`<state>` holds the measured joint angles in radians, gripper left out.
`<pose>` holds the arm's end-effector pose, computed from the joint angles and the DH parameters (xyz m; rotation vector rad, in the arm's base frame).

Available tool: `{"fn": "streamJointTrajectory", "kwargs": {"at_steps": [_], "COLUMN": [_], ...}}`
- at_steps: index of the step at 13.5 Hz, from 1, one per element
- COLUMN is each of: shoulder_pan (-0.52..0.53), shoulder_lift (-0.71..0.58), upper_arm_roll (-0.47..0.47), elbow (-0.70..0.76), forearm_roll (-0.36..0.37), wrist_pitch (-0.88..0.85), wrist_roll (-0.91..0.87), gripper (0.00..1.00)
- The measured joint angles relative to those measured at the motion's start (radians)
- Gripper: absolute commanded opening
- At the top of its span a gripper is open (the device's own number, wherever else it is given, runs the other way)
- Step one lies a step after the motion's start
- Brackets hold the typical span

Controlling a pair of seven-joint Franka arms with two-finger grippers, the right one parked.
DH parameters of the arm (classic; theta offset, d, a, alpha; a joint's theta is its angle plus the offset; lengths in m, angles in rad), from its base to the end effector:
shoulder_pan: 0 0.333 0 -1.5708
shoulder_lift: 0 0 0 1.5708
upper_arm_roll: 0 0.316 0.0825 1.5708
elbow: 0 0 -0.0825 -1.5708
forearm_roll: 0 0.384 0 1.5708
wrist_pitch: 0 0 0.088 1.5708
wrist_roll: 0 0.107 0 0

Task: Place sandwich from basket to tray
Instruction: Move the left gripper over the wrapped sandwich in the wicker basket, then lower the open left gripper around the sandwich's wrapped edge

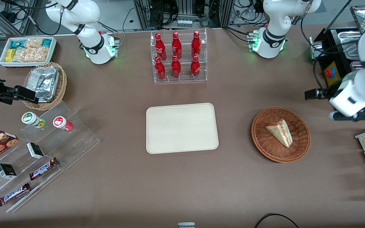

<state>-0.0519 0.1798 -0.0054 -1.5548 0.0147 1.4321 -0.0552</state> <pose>0.5813 -0.0314 0.5196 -3.0757 0.0036 0.4668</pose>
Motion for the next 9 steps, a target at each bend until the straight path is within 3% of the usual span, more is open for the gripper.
{"fn": "streamJointTrajectory", "kwargs": {"at_steps": [5,9], "shoulder_pan": [0.0,0.0], "shoulder_lift": [0.07,0.072], "upper_arm_roll": [0.003,0.003], "elbow": [-0.052,-0.136], "forearm_roll": [0.002,0.002], "wrist_pitch": [0.159,0.292], "wrist_roll": [-0.033,-0.238], "gripper": [1.0,1.0]}}
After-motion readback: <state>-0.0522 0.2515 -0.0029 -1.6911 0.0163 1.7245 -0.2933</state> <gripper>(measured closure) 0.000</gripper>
